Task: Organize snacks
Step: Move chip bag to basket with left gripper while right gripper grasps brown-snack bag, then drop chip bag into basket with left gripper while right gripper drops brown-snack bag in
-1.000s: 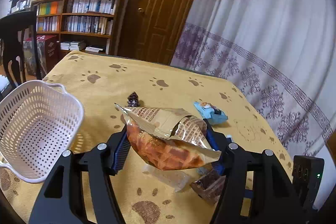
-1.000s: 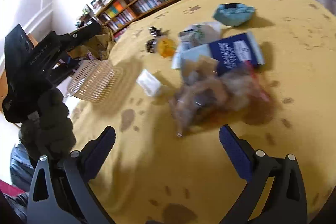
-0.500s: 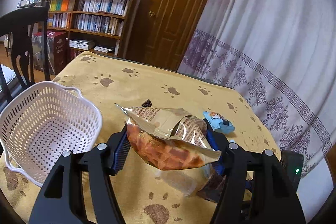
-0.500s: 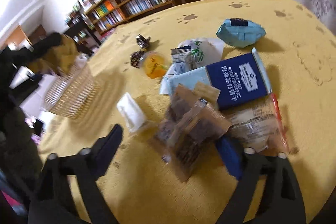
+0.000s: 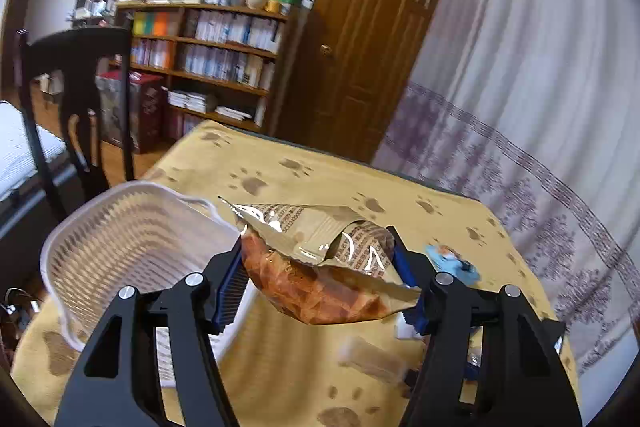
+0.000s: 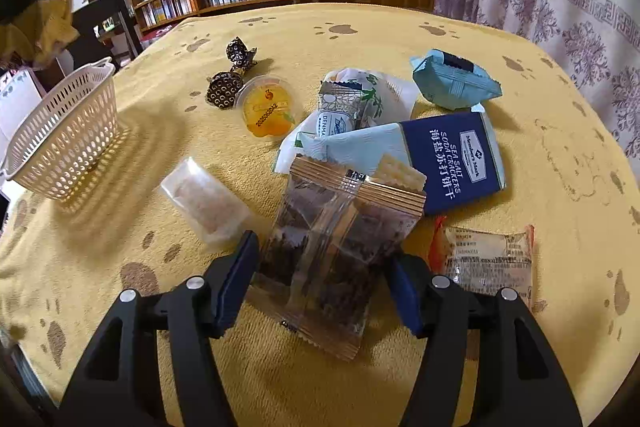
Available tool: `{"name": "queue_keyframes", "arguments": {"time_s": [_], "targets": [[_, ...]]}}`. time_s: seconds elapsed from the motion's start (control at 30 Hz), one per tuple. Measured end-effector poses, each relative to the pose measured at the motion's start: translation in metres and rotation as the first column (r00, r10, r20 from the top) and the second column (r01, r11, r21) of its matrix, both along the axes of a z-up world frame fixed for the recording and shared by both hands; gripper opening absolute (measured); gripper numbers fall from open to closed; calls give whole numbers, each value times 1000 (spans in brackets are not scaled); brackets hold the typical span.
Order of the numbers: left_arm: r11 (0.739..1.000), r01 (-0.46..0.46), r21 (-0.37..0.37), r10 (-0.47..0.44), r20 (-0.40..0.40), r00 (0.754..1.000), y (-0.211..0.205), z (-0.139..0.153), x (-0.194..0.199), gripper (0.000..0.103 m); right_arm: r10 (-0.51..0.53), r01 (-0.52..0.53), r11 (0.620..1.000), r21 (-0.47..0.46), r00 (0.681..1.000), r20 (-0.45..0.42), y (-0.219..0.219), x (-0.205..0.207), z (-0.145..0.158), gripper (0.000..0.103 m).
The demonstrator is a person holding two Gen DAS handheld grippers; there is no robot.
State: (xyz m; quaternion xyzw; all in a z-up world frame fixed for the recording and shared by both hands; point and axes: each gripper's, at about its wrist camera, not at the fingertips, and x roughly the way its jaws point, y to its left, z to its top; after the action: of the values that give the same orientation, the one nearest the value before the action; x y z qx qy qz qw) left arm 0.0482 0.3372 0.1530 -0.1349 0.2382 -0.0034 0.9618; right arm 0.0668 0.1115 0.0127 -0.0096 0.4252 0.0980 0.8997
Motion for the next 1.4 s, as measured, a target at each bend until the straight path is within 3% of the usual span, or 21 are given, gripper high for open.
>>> {"name": "queue_keyframes", "arguments": {"time_s": [0.27, 0.57, 0.73, 1.13, 1.4], "targets": [[990, -143, 10, 143, 8, 990, 39, 9, 0, 65, -28, 28, 1000, 4, 999, 15, -6, -7, 3, 52], [966, -258, -12, 258, -25, 966, 86, 7, 1, 67, -27, 25, 999, 44, 999, 32, -12, -15, 10, 51], [959, -278, -58, 276, -48, 960, 100, 2, 0, 86, -21, 18, 998, 64, 999, 49, -13, -21, 16, 51], [954, -298, -31, 298, 1, 955, 97, 13, -11, 87, -25, 11, 992, 124, 994, 106, -18, -30, 38, 51], [944, -330, -25, 331, 55, 942, 105, 29, -29, 88, 82, -109, 981, 163, 983, 164, 14, -23, 73, 51]]}}
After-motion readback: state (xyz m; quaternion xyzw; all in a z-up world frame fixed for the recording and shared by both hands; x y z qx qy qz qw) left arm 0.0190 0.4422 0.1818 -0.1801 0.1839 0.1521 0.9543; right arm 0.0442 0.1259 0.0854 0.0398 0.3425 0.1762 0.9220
